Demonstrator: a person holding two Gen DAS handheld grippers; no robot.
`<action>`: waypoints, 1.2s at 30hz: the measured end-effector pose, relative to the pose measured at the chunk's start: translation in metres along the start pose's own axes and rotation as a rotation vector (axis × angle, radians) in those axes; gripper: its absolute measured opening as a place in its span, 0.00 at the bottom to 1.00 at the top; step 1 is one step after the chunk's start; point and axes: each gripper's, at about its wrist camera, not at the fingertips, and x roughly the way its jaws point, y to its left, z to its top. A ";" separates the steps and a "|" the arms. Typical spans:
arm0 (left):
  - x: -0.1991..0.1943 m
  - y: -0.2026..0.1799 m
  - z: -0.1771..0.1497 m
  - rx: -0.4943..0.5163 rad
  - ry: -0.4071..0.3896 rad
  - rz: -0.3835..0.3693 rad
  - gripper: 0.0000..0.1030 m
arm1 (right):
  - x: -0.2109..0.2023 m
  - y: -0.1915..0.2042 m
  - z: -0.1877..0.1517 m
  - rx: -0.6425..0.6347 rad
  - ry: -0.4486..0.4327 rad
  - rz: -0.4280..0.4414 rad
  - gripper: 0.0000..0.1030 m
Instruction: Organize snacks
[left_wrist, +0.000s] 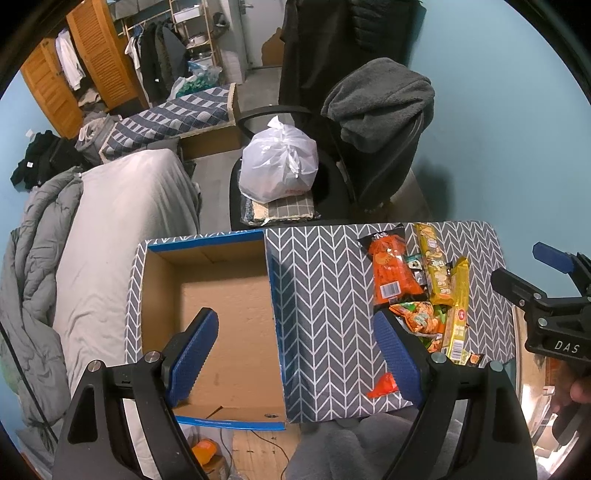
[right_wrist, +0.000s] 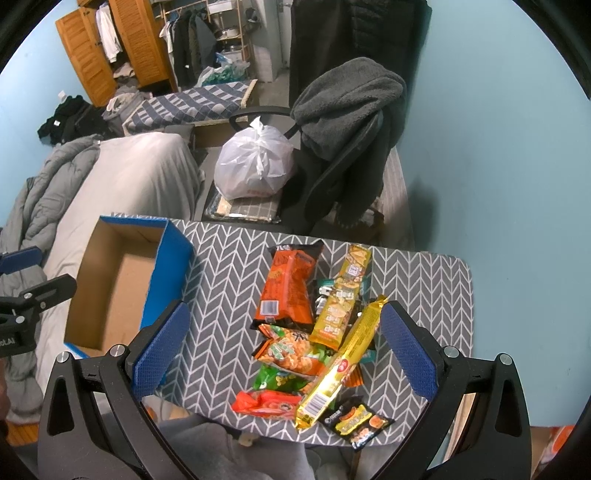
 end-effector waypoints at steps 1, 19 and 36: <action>0.000 0.000 -0.001 0.001 0.002 -0.001 0.85 | 0.000 0.000 -0.001 0.001 0.001 0.000 0.98; 0.002 -0.005 -0.005 0.011 0.013 -0.012 0.85 | 0.000 -0.002 -0.003 0.000 0.006 0.002 0.98; 0.002 -0.007 -0.006 0.012 0.014 -0.014 0.85 | -0.002 -0.004 -0.006 0.001 0.007 0.004 0.98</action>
